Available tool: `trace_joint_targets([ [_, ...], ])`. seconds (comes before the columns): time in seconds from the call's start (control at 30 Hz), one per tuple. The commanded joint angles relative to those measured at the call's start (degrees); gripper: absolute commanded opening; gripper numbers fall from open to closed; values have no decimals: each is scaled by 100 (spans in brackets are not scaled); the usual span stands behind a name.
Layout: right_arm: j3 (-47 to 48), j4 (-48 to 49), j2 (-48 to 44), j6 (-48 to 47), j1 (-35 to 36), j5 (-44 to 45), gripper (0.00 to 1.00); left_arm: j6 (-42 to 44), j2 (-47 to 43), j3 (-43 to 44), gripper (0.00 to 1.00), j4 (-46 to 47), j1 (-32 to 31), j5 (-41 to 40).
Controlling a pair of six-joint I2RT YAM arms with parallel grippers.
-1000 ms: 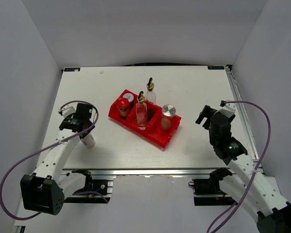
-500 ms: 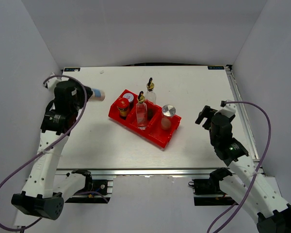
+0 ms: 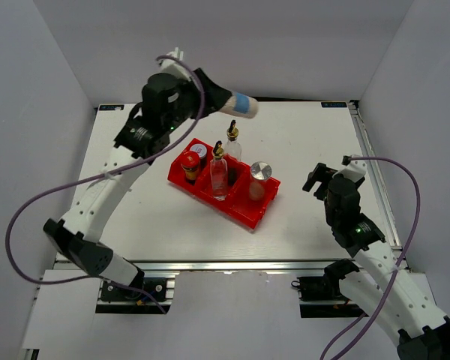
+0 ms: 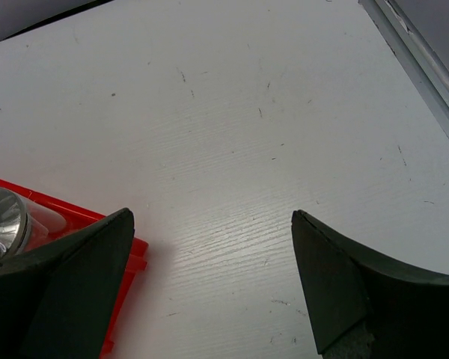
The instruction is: Organize the condiment bottles
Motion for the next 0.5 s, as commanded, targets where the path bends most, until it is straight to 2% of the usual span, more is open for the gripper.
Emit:
trace_joint_targets([
  [0.0,53,178,-27,-75,-38,66,89,595,178,831,0,156,-409,531],
  [0.2,36,178,-106,-84,-30,109,89,1097,469,868,0,296,-1104,901],
  [0.27,36,170,-115,-102,-30,162,89,1342,574,894,0,-11,-1411,840],
  [0.4,53,108,-107,-102,-38,302,89,1746,514,658,0,-547,-2123,225],
  [0.47,71,64,-98,-75,-38,408,89,1809,373,204,0,-680,-2492,-369],
])
